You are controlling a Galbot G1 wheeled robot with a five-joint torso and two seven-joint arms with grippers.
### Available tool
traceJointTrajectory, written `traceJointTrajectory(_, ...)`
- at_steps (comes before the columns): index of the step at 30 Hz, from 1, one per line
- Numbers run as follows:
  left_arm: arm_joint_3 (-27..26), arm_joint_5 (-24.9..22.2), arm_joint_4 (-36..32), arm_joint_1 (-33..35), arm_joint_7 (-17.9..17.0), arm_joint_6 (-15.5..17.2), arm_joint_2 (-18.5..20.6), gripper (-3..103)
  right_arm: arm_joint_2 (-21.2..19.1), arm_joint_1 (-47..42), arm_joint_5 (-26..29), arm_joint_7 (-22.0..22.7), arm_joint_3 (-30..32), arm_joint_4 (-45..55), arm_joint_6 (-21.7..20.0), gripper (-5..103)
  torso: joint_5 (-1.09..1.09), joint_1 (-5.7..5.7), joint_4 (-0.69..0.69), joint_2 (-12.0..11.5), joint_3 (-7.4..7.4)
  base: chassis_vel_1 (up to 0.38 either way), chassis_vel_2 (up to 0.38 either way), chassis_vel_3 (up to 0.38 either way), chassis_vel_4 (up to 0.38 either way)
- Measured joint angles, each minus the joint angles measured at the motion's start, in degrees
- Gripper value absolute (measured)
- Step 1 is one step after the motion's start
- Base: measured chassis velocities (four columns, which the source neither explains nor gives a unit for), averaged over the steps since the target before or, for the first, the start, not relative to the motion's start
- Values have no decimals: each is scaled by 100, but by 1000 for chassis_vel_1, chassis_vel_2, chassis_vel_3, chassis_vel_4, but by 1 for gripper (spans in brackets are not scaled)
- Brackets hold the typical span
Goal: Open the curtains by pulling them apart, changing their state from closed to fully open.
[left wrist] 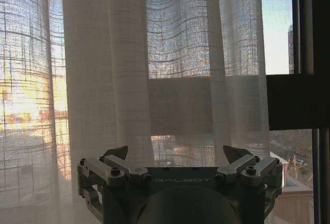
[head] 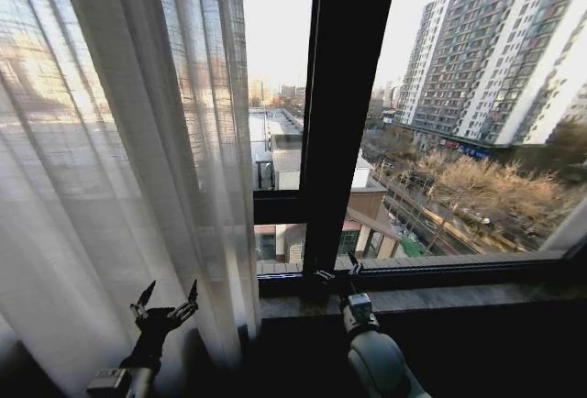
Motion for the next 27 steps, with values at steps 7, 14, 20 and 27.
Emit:
traceJointTrajectory(7, 709, -77, 285, -1110, -501, 763, 480, 100, -5, -17, -23, -1, -37, -123, 83, 100, -6, 1, -1, 0, 0, 0, 0, 0, 0)
traceJointTrajectory(14, 1085, -193, 697, -1672, -614, 975, 824, 100, -5, -13, -22, 0, -17, -153, 119, 100, -2, 2, -1, 0, 0, 0, 0, 0, 0)
traceJointTrajectory(20, 1295, -320, 965, -1977, -822, 1045, 884, 97, 20, -15, -22, 6, 20, -209, 142, 100, -5, 2, 0, 0, 0, 0, 0, 0, 0)
traceJointTrajectory(27, 1299, -370, 1323, -2219, -1264, 988, 913, 76, 107, 22, -28, 15, 15, -232, 143, 100, -3, 2, 0, 0, 0, 0, 0, 0, 0)
